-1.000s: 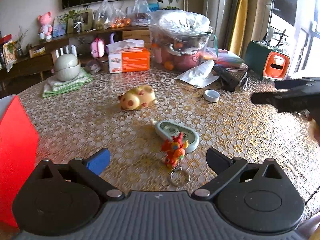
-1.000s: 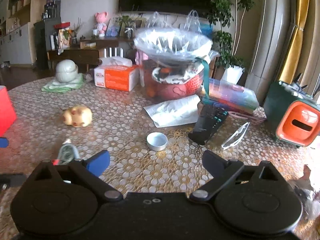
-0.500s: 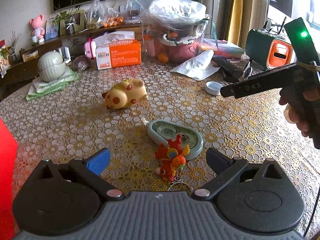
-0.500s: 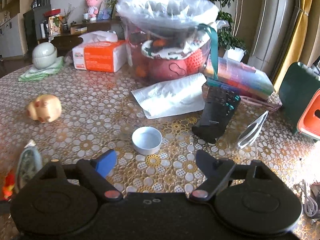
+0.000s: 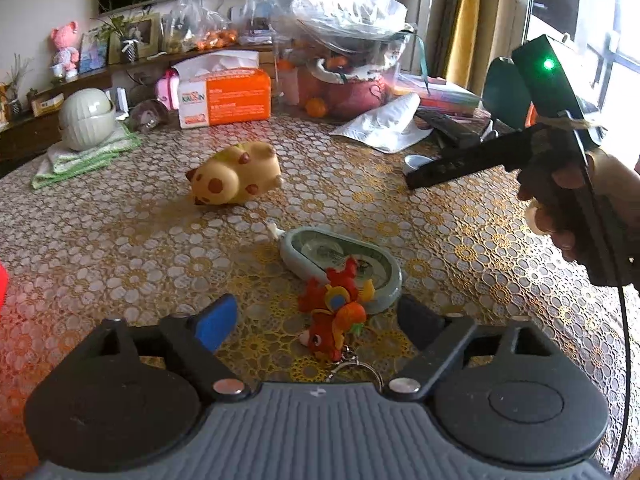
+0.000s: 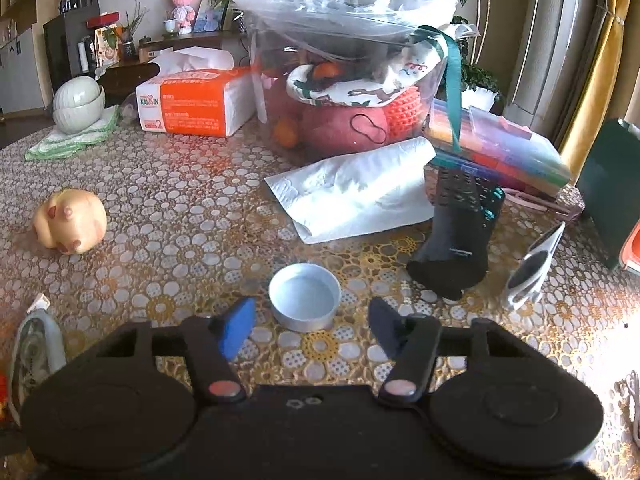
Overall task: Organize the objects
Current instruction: 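Move both tools back from the box toward the toy keychain and white cup, then grasp the red toy keychain with left tool while right tool grasps the white cup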
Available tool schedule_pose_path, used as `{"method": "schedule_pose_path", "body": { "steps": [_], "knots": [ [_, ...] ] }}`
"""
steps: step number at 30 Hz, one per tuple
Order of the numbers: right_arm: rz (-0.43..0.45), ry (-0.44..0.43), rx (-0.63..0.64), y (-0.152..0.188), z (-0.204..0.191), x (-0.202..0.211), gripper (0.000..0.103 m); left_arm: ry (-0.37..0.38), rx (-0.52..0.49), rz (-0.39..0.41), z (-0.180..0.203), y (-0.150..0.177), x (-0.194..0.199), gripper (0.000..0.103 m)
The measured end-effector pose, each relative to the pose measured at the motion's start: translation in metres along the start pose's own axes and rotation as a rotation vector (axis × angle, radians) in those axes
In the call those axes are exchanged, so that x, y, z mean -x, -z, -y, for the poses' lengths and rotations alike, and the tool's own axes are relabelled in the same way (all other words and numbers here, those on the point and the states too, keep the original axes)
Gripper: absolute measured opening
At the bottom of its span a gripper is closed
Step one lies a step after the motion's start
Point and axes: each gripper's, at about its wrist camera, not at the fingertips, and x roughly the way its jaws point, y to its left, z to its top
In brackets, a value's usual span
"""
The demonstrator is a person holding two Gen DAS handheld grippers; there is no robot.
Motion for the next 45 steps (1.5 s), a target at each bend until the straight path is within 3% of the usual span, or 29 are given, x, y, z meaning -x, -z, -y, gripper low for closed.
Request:
{"method": "schedule_pose_path", "body": {
  "steps": [1,5,6,9,13,25,27,35,43,45],
  "knots": [
    [0.000,-0.003,-0.001,0.000,-0.001,0.000,0.054,0.006,0.005,-0.007,-0.001,0.000,-0.001,0.070],
    [0.000,-0.010,-0.004,0.000,-0.004,0.002,0.037,0.024,0.012,-0.003,-0.001,-0.001,-0.002,0.061],
    [-0.001,-0.010,-0.004,0.000,-0.005,0.002,0.035,0.030,0.012,-0.003,-0.001,0.000,-0.002,0.051],
    [-0.002,0.006,0.010,-0.001,-0.008,0.003,0.035,0.022,0.009,-0.004,0.001,0.000,0.000,0.036],
    [-0.004,0.010,-0.005,0.002,-0.009,0.012,0.035,0.021,0.028,-0.011,-0.002,-0.001,0.002,0.036],
    [0.016,-0.106,-0.009,0.030,-0.053,0.094,0.035,0.002,0.046,-0.016,-0.009,0.002,0.029,0.035],
    [0.013,-0.128,-0.009,0.042,-0.063,0.109,0.035,0.008,0.057,-0.025,-0.012,0.004,0.035,0.019],
    [-0.010,-0.132,0.004,0.076,-0.091,0.145,0.035,0.010,0.065,-0.027,-0.018,0.017,0.062,0.010],
    [-0.005,-0.130,-0.003,0.086,-0.089,0.163,0.035,0.061,0.043,-0.023,-0.018,0.017,0.076,0.011],
    [-0.002,-0.130,-0.004,0.087,-0.088,0.163,0.035,0.056,0.029,-0.031,-0.016,0.016,0.074,0.016]
  ]
}}
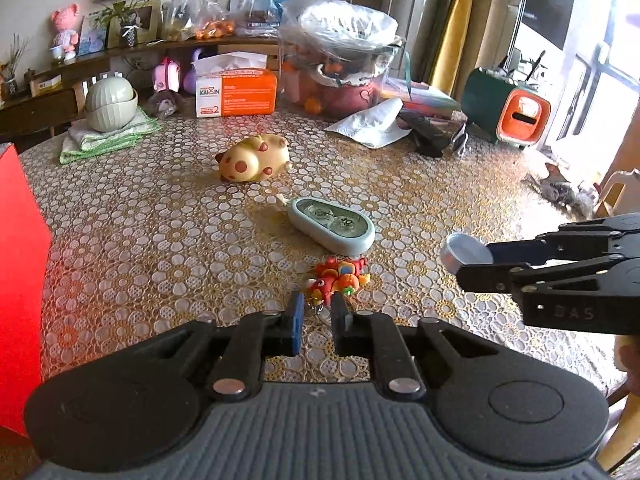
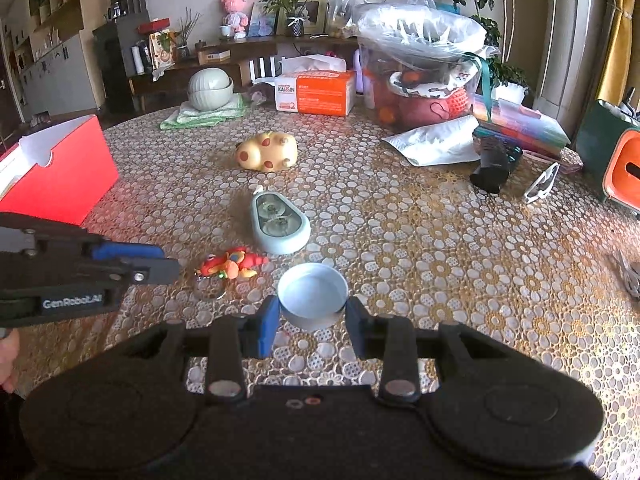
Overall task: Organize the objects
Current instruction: 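Grasp the red toy keychain with left tool while right tool grasps the white cup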
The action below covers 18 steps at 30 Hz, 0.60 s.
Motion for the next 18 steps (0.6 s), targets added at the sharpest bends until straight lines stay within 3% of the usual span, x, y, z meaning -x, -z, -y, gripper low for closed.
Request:
{"method": "schedule_pose_path", "body": {
  "steps": [2,4,6,7,18],
  "knots": [
    [0.003,-0.003,0.000,0.001,0.002,0.000,0.035,0.015,-0.007,-0.006,0.001,-0.001,-0.004,0.020],
    [0.001,-0.006,-0.001,0.002,0.004,-0.001,0.035,0.017,-0.022,-0.017,0.003,-0.002,-0.009,0.032],
    [-0.001,-0.007,-0.003,0.004,0.007,-0.003,0.035,0.003,-0.048,-0.010,0.007,-0.004,-0.015,0.062],
    [-0.003,-0.010,-0.004,0.004,0.008,-0.004,0.035,-0.004,-0.062,0.005,0.009,-0.005,-0.016,0.067],
    [-0.017,-0.034,-0.028,0.014,0.020,-0.014,0.035,-0.004,-0.137,-0.032,0.026,-0.011,-0.057,0.069]
  ]
}}
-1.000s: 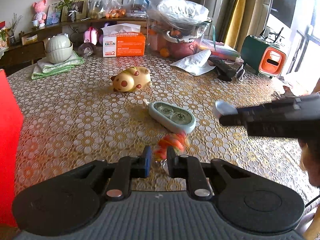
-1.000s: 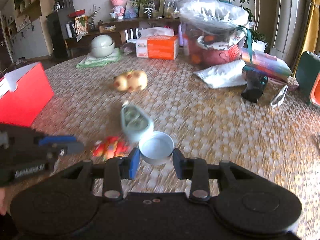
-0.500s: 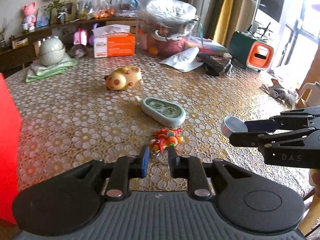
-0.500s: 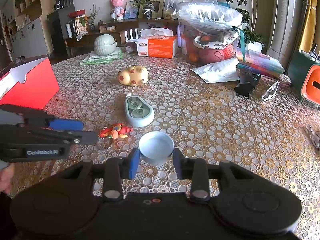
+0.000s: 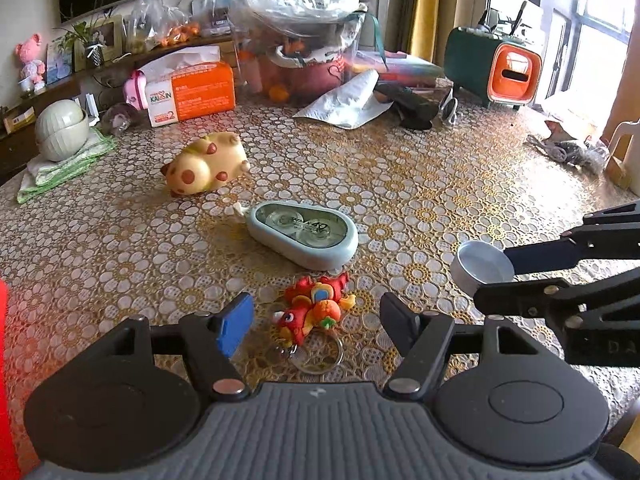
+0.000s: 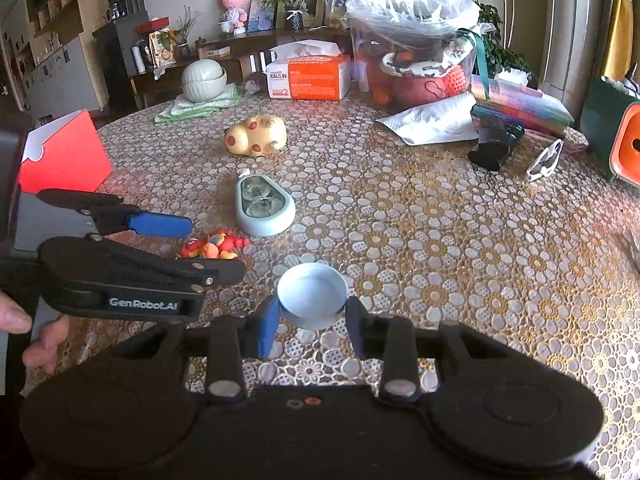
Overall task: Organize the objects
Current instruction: 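Grasp the red toy keychain with left tool while right tool grasps the white cup, then carry the keychain with left tool while right tool carries the cup into the red box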
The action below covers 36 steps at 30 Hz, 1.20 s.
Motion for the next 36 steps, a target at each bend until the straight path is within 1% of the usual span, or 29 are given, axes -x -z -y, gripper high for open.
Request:
{"method": "schedule_pose_path", "body": {
  "steps": [4,6,8,11,13,17,20,22,28,36],
  "knots": [
    [0.003,-0.001,0.003,0.000,0.000,-0.001,0.035,-0.007,-0.005,-0.011,0.002,0.000,-0.006,0.069],
    [0.006,0.000,0.010,0.001,-0.001,-0.002,0.035,-0.006,-0.010,-0.016,0.003,0.001,-0.008,0.065],
    [0.005,0.000,0.013,0.001,-0.002,-0.003,0.035,-0.014,-0.013,-0.014,0.004,0.001,-0.008,0.065],
    [0.006,0.004,0.015,0.001,-0.004,-0.003,0.035,-0.008,-0.015,-0.013,0.006,-0.001,-0.009,0.056],
    [0.006,0.002,0.014,0.001,-0.004,-0.003,0.035,-0.013,-0.014,-0.015,0.005,-0.002,-0.009,0.048],
    [0.005,0.005,0.014,0.001,-0.007,-0.002,0.035,-0.018,-0.017,-0.015,0.006,-0.002,-0.007,0.040],
    [0.008,0.010,0.020,0.001,-0.010,0.000,0.035,-0.051,-0.049,-0.005,0.011,0.000,-0.004,0.039],
    [0.009,0.011,0.022,0.001,-0.013,0.002,0.035,-0.051,-0.052,0.000,0.010,0.002,-0.002,0.039],
    [0.020,0.005,0.027,-0.003,-0.021,0.012,0.035,-0.034,-0.002,0.020,0.003,0.006,0.015,0.038],
    [0.047,-0.016,0.079,-0.014,-0.049,0.035,0.035,-0.015,0.062,0.052,-0.008,0.018,0.058,0.038]
  ]
}}
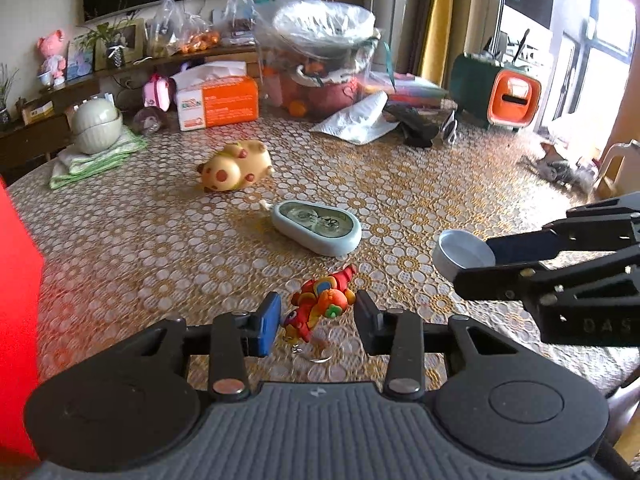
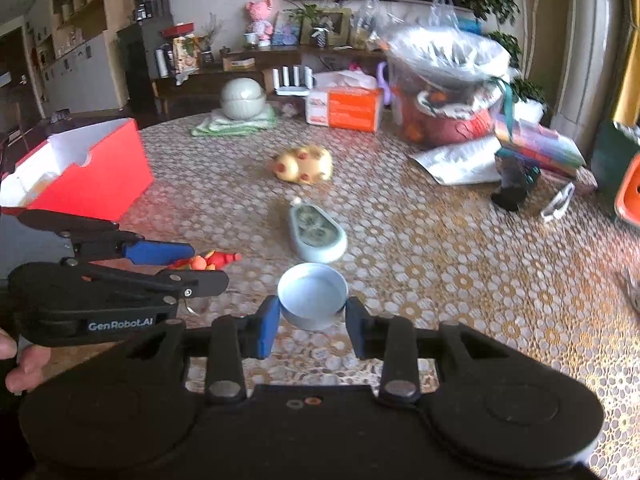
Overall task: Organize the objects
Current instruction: 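Carry the keychain with left tool while right tool carries the cup into the red box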
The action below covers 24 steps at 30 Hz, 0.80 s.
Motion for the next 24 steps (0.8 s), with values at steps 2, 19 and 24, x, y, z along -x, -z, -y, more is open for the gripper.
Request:
{"method": "schedule_pose_path", "body": {
  "steps": [2,19,24],
  "knots": [
    [0.010,-0.008,0.016,-0.003,-0.009,0.007,0.035,0.001,0.012,0.009,-0.004,0.001,0.013,0.038],
    [0.082,-0.116,0.191,-0.047,-0.123,0.049,0.035,-0.053,0.061,0.118,-0.065,0.012,0.141,0.038],
    [0.104,-0.151,0.246,-0.063,-0.161,0.051,0.035,-0.095,0.065,0.155,-0.091,0.017,0.177,0.038]
  ]
}}
